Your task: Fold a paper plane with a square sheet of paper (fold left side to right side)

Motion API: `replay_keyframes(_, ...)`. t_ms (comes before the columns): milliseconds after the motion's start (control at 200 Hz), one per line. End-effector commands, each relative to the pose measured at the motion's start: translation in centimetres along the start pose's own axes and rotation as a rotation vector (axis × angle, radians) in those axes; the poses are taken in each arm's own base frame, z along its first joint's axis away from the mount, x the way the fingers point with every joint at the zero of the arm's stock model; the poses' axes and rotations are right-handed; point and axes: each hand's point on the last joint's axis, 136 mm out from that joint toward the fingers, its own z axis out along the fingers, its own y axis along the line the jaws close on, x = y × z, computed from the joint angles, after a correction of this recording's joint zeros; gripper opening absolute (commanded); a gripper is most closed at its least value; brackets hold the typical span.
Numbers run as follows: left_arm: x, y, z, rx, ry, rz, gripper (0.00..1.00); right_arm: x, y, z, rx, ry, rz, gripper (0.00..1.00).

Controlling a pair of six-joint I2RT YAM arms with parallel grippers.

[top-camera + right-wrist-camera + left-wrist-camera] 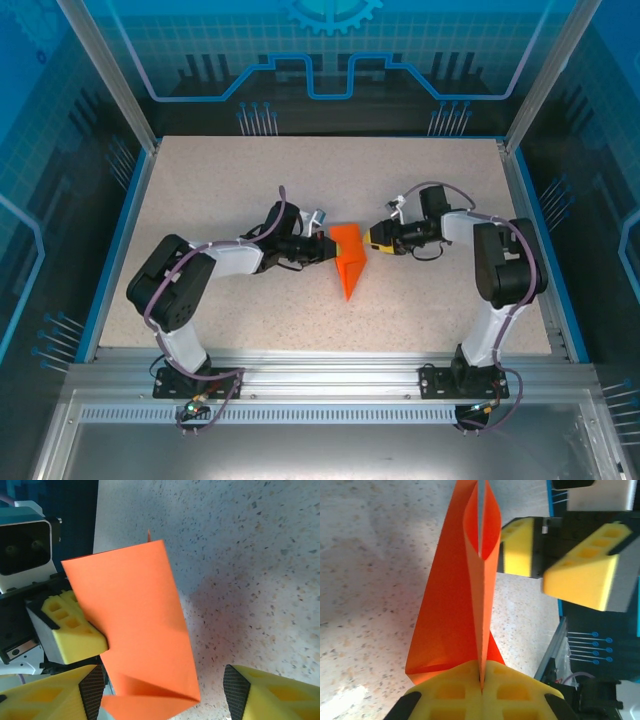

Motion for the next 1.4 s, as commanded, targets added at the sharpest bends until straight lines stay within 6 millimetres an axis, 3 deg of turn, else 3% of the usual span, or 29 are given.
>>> replay_keyframes(0, -0.3, -2.7, -0.8, 0.093, 0.001, 0.084, 0.02, 0.1, 1.0, 0.8, -0.069, 0.034, -0.022, 0.67)
replay_keyframes(210, 0.0, -2.6, -0.5, 0.102, 0.016, 0.084, 0.02, 0.7, 1.5, 1.3, -0.118, 0.064, -0.010, 0.62)
replay_keyframes(340, 0.1, -2.2, -0.1, 0.110, 0.024, 0.070, 0.02, 1.1, 1.7, 1.6, -0.124, 0.085, -0.001, 0.53)
replay_keyframes(495, 0.1, -1.5, 0.4, 0.101, 0.027, 0.059, 0.03, 1.5, 1.8, 1.6, -0.117, 0.089, 0.000, 0.34)
replay_keyframes(625, 0.1, -0.7, 0.7, 0.076, 0.031, 0.049, 0.16, 1.6, 2.0, 1.4, -0.104, 0.089, 0.005, 0.08)
replay_keyframes(710, -0.1, -0.4, 0.4, 0.056, 0.022, 0.051, 0.31, 1.5, 2.2, 1.1, -0.077, 0.082, -0.001, 0.00)
replay_keyframes(810, -0.6, 0.2, -0.7, 0.005, -0.002, 0.053, 0.44, 1.5, 2.4, 0.8, -0.043, 0.074, 0.001, 0.00)
replay_keyframes(1000, -1.1, 1.4, -4.2, -0.126, -0.069, 0.060, 0.58, 1.2, 2.0, 0.2, 0.041, 0.050, 0.042, 0.00)
replay_keyframes(1120, -0.3, 1.4, -5.4, -0.167, -0.066, 0.058, 0.58, 1.3, 1.2, 0.2, 0.101, 0.049, 0.075, 0.00)
replay_keyframes(1235, 1.3, 0.6, -4.6, -0.138, -0.035, 0.055, 0.53, 1.5, 0.4, 0.5, 0.157, 0.058, 0.093, 0.00)
replay_keyframes(1395, 3.4, 0.0, -1.2, -0.117, 0.044, 0.052, 0.44, 1.9, -1.2, 0.8, 0.217, 0.073, 0.145, 0.00)
